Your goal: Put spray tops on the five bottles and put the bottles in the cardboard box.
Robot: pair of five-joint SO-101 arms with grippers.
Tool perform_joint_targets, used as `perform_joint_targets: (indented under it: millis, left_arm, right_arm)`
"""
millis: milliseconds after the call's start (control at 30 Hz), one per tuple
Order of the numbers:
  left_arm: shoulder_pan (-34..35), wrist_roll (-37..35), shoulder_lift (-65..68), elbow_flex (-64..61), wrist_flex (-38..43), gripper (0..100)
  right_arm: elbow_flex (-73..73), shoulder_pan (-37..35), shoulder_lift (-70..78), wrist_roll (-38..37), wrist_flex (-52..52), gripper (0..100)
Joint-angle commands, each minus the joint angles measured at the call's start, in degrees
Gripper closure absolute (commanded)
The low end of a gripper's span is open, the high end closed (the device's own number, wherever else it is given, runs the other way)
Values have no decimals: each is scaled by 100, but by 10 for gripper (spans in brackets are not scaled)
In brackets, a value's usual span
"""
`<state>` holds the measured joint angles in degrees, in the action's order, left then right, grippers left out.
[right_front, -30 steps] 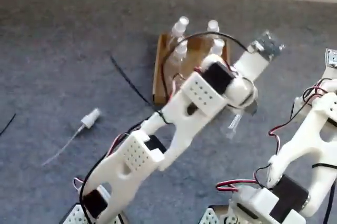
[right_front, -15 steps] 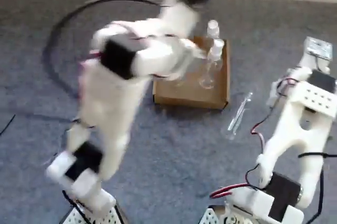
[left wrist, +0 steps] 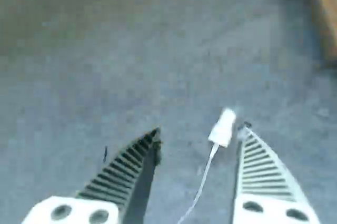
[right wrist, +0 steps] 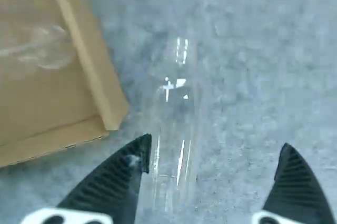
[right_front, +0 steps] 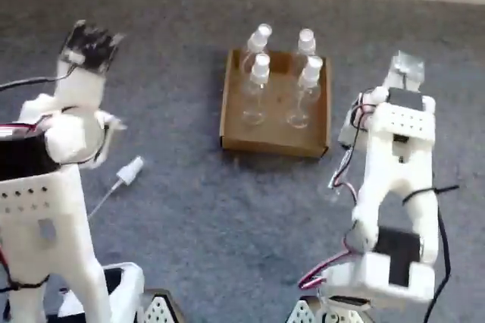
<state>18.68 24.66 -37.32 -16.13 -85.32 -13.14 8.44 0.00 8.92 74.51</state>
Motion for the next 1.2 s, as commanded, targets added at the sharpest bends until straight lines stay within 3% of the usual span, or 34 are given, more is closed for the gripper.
perform_joint_targets:
  millis: [0, 300, 367, 600, 700, 900, 1167]
  left_arm:
    - [365, 229, -180, -690, 607, 793]
    - [505, 255, -163, -1051, 888, 793]
    - [505, 255, -163, -1051, 879, 793]
    - [558, 264, 233, -1059, 897, 796]
    - [549, 457, 857, -1059, 897, 796]
    - [365, 1152, 2413, -998, 1257, 796]
    - [-470, 1398, 3240, -637, 1424, 793]
  right_arm:
    - [295, -57, 462, 255, -180, 688]
    - [884, -48, 1385, 308, -374, 692]
    - [910, 57, 1578, 141, -374, 734]
    - [910, 910, 1982, -1424, -716, 933]
    - [1007, 1147, 1974, -2514, -725, 979]
    - [1464, 1332, 2009, -4747, -321, 995]
    - [1464, 1648, 2026, -5978, -303, 995]
